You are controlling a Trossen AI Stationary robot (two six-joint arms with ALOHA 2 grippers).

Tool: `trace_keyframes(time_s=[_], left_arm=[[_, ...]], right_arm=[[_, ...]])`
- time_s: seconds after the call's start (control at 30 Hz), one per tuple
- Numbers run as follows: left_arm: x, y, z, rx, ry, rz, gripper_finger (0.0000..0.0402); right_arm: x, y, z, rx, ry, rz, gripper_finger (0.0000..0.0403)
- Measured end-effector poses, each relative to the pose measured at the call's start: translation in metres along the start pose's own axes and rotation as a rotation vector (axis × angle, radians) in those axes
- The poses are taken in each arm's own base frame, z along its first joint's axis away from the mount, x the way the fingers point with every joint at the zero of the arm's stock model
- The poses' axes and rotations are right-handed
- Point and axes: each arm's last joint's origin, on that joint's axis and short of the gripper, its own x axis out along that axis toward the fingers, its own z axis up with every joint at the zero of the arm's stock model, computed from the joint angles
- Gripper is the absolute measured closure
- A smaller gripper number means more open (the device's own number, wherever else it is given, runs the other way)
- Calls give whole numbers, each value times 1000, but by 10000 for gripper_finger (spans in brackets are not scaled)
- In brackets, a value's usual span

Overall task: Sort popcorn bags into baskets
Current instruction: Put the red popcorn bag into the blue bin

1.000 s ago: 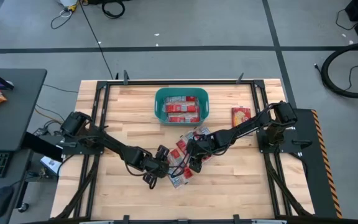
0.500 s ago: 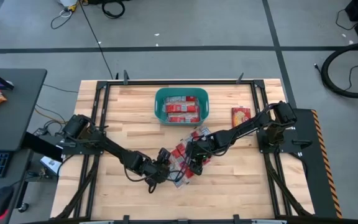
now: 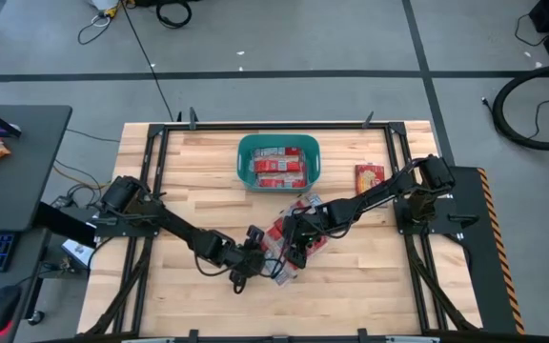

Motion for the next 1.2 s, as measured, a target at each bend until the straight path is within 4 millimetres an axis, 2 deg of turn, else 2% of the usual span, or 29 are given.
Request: trace_keyframes(time_s=[0.13,0.3,0.43,0.57,0.73,0.83,1.0,1.2], left_arm=[[0,0,-1,20,5,4,316],[0,1,0,44,3,9,391],[0,1,0,-36,4,11,396],[-2,2,1,-130,-1,10,398],[-8,6,7,-179,-29,15,399],[-8,7,8,-180,-33,20,399],[-8,9,8,-214,-41,21,400],[-8,9,8,-242,-33,-7,392]], right_arm=[[0,0,0,0,2,4,167],[0,1,0,8,16,23,167],[-3,2,-2,49,68,67,167],[-18,4,-3,112,105,56,173],[-40,18,-5,80,75,68,186],[-46,29,-8,15,53,101,190],[-44,48,-18,-104,-28,73,190],[-36,54,-29,-60,-51,-12,190]])
